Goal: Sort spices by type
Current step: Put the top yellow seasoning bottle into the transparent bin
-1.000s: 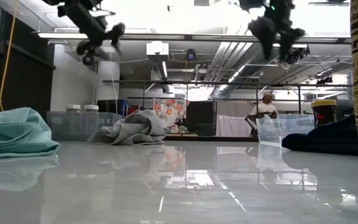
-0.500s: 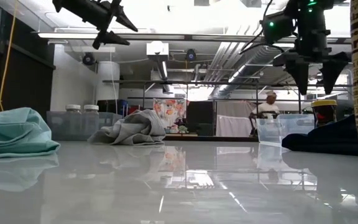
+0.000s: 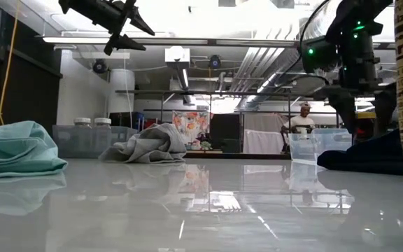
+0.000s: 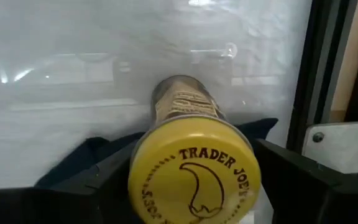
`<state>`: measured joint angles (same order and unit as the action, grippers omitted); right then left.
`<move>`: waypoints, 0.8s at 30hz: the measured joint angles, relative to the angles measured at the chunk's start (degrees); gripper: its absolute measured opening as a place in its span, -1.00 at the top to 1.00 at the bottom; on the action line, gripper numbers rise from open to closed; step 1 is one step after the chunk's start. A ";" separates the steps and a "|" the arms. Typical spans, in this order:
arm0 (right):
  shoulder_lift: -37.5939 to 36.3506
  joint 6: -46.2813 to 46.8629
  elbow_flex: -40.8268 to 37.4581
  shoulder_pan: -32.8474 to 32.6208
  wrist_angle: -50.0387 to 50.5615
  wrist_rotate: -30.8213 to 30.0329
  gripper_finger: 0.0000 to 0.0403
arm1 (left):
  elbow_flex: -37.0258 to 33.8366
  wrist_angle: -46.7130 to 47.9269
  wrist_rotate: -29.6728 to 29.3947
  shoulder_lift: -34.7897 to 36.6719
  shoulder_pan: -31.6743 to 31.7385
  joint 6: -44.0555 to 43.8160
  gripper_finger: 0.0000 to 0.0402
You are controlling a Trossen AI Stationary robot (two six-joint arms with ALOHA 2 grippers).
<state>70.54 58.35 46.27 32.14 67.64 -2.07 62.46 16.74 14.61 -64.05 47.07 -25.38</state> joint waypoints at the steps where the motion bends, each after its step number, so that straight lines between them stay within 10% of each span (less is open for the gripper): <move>1: 0.00 0.12 -0.48 0.00 -0.07 0.00 -0.45 | 0.00 0.03 0.00 0.00 0.00 0.02 -0.22; 9: -0.04 -2.94 2.00 0.00 -0.68 -2.23 -0.14 | 0.00 0.07 0.00 0.00 0.02 -0.05 -0.22; 24: 7.89 -27.04 39.88 14.66 4.29 -12.28 -0.09 | 0.00 0.07 -0.02 0.00 0.04 -3.02 -0.22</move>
<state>78.43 31.30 86.15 46.80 71.92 -14.35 62.46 16.82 14.59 -64.05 47.11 -28.40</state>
